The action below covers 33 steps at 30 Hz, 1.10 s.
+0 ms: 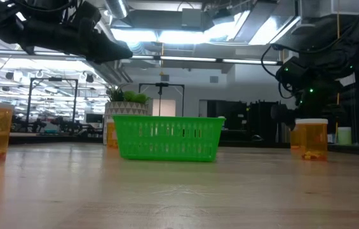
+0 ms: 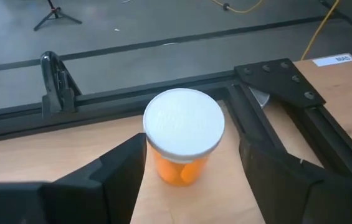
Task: Pick and place pill bottles into a basket
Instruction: Put the orange medicine bottle into the green bin
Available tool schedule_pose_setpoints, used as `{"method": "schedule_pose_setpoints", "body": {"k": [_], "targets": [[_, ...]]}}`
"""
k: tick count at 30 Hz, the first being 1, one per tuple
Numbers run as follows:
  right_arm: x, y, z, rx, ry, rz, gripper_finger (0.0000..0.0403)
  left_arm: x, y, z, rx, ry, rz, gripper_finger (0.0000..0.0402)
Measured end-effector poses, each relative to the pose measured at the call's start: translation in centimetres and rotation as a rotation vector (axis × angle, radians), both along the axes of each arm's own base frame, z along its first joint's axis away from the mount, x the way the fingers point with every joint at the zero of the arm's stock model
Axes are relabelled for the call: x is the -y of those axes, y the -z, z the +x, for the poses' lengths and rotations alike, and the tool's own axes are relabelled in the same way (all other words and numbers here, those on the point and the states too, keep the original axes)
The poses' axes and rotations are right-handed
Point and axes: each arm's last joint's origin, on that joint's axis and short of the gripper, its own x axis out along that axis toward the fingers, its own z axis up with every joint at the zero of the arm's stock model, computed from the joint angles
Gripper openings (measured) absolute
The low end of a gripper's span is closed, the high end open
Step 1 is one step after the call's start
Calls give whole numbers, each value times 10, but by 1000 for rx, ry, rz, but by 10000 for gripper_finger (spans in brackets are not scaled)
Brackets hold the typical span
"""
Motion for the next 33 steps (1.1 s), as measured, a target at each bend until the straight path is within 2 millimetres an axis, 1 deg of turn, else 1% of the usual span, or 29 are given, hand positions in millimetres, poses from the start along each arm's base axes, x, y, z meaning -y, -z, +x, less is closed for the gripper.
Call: {"method": "schedule_pose_setpoints", "body": {"k": [11,21,33], "targets": [[-1,1,2,2,-56,39,260,0,0,0,0,0,-1,6],[-1,0,1,16,-21,17,260,0,0,0,1,0,-3,6],[-1,1,1,20,-31,30,260,0,0,0,6,-1,-17,6]]}}
